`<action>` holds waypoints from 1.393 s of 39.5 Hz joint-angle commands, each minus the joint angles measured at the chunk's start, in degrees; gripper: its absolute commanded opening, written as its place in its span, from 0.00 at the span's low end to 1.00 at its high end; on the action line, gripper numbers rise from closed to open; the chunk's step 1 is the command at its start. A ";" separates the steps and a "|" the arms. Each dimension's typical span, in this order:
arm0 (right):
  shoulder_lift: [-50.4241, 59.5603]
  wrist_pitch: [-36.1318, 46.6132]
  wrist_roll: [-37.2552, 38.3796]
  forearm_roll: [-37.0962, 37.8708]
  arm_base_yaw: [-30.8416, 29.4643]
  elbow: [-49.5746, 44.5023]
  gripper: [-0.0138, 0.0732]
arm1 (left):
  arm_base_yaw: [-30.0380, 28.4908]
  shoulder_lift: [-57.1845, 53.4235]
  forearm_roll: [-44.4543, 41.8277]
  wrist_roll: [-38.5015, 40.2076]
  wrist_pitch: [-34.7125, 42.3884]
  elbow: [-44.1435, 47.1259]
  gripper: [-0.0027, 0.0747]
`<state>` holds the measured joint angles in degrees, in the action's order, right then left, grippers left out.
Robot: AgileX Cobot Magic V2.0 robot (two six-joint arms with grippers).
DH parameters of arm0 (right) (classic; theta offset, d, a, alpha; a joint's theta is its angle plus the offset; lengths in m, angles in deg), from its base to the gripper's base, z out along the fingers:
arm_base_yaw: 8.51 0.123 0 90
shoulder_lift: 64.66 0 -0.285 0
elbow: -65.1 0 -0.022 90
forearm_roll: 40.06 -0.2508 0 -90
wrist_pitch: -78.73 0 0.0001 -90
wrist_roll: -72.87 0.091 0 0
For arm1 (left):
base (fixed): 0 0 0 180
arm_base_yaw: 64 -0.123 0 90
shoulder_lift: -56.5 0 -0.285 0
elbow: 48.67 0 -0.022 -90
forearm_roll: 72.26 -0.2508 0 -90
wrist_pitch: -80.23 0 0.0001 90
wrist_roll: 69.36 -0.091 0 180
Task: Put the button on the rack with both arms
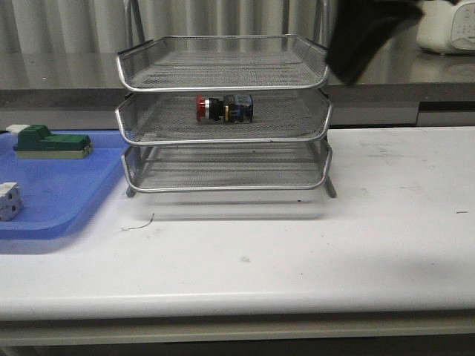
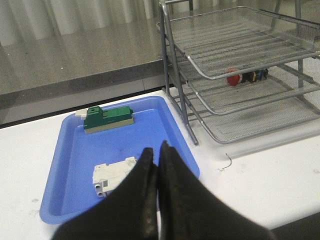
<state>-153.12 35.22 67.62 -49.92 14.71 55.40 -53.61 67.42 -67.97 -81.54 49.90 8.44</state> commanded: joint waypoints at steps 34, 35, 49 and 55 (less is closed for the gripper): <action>64.89 27.52 -0.34 0.99 -11.31 -48.43 0.09 | -0.04 0.74 0.72 0.62 5.06 -1.53 0.01; 65.60 28.29 -0.34 0.99 -11.31 -48.53 0.09 | -0.04 0.74 0.72 0.62 5.06 -1.53 0.01; 67.59 28.73 -0.34 0.99 -11.31 -48.61 0.09 | -0.04 0.74 0.72 0.62 5.06 -1.53 0.01; 67.59 28.60 -0.34 0.99 -11.31 -48.61 0.09 | -0.04 0.74 0.72 0.62 5.06 -1.53 0.01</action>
<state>-85.03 58.98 67.62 -49.29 3.85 5.27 -53.61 67.42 -67.97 -81.54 49.90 8.44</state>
